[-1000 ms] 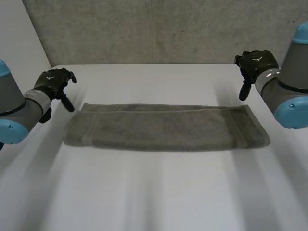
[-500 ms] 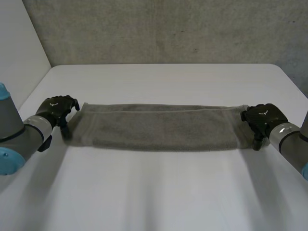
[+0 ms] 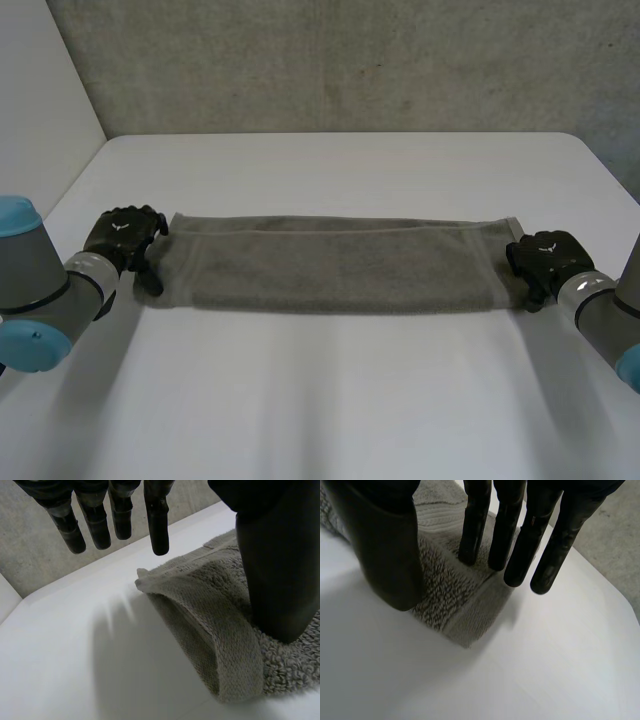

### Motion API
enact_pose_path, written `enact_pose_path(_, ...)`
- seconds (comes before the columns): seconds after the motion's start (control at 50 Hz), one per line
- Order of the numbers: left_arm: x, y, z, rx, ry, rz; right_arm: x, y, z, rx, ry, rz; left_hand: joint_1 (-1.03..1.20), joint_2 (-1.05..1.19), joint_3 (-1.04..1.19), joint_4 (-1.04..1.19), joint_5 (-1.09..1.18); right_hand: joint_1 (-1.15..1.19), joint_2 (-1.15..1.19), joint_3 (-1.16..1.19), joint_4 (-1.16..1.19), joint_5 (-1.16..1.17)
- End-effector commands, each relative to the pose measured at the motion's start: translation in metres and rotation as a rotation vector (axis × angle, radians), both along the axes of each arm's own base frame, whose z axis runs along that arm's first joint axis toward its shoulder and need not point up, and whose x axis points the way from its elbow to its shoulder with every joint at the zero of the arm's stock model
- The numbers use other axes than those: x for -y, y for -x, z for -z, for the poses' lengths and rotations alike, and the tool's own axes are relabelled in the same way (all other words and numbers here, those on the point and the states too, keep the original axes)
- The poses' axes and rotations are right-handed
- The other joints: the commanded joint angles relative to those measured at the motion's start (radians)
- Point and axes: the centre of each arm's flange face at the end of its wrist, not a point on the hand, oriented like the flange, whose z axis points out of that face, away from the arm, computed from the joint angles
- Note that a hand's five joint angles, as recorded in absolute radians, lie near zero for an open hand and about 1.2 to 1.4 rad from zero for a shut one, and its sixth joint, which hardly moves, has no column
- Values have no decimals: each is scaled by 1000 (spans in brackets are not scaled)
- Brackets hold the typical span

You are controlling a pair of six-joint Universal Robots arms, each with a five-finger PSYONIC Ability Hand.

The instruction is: Fold the towel.

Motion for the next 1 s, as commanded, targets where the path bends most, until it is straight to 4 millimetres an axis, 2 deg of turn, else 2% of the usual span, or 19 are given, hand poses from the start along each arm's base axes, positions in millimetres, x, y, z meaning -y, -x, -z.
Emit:
enact_pose_path(0.02, -4, 0, -1, -7, -8, 0, 4, 7, 1, -1, -3, 20, -59, -55, -62, -61, -32, 484, 488, 482, 483, 484)
enact_pose_path(0.06, -6, 1, -2, -7, -8, 1, 7, 11, -1, -1, 5, 35, -62, -58, -65, -64, -35, 653, 658, 651, 653, 654)
enact_pose_path(0.2, -13, 0, -36, -51, 49, -6, 15, 32, -12, 0, 23, 87, -71, -66, -74, -73, -44, 655, 660, 653, 655, 655)
enact_pose_path(0.34, -15, 0, -76, -151, 120, -17, 39, 92, -30, -175, 75, 165, -71, -66, -74, -73, -44, 655, 660, 653, 655, 655)
enact_pose_path(0.44, -12, -3, -91, -215, 145, -31, 49, 94, -53, -320, 100, 152, -71, -66, -74, -73, -44, 655, 660, 653, 655, 655)
enact_pose_path(0.5, -9, -3, -95, -235, 155, -34, 44, 51, -78, -277, 149, 122, -71, -66, -74, -73, -44, 655, 660, 653, 655, 655)
enact_pose_path(0.52, -8, -2, -95, -240, 153, -32, 44, 50, -78, -276, 149, 122, -71, -66, -74, -73, -44, 655, 660, 653, 655, 655)
enact_pose_path(0.56, -8, 0, -94, -240, 151, -28, 19, -31, -110, -152, 239, -9, -74, -69, -76, -76, -47, 655, 660, 653, 655, 655)
enact_pose_path(0.58, -7, 0, -92, -240, 149, -28, 19, -31, -110, -152, 239, -10, -74, -69, -76, -76, -47, 655, 660, 653, 655, 655)
enact_pose_path(0.62, -7, 1, -90, -240, 143, -27, -25, -112, -124, -18, 276, -189, -71, -66, -74, -73, -44, 655, 660, 653, 655, 655)
enact_pose_path(0.64, -7, 1, -90, -240, 143, -27, -25, -112, -124, -18, 276, -190, -71, -66, -74, -73, -44, 655, 660, 653, 655, 655)
enact_pose_path(0.68, -6, 1, -85, -237, 130, -28, -91, -189, -112, 70, 246, -418, -71, -66, -74, -73, -44, 655, 660, 653, 655, 655)
enact_pose_path(0.74, -6, 2, -78, -235, 110, -29, -124, -217, -100, 84, 218, -516, -71, -66, -74, -73, -44, 655, 660, 653, 655, 655)
enact_pose_path(0.76, -7, 2, -74, -232, 100, -30, -150, -237, -84, 74, 188, -590, -71, -66, -74, -73, -44, 83, 88, 82, 83, 84)
enact_pose_path(0.78, -8, 2, -70, -230, 89, -29, -151, -237, -84, 74, 187, -591, -71, -66, -74, -73, -44, 78, 82, 76, 77, 78)
enact_pose_path(0.8, -8, 2, -68, -230, 83, -29, -152, -240, -70, 52, 161, -589, -71, -66, -74, -73, -44, -567, -562, -569, -567, -566)
enact_pose_path(0.88, -11, 3, -65, -229, 70, -24, -126, -219, -55, -8, 116, -490, -71, -66, -74, -73, -44, -567, -562, -569, -567, -566)
enact_pose_path(0.92, -14, 5, -61, -228, 57, -19, -103, -192, -45, -32, 54, -404, -71, -66, -74, -73, -44, -567, -562, -569, -567, -566)
enact_pose_path(1.0, -29, 25, -50, -230, 16, 59, -99, -175, -41, -35, 15, -372, -71, -66, -74, -73, -44, -567, -562, -569, -567, -566)
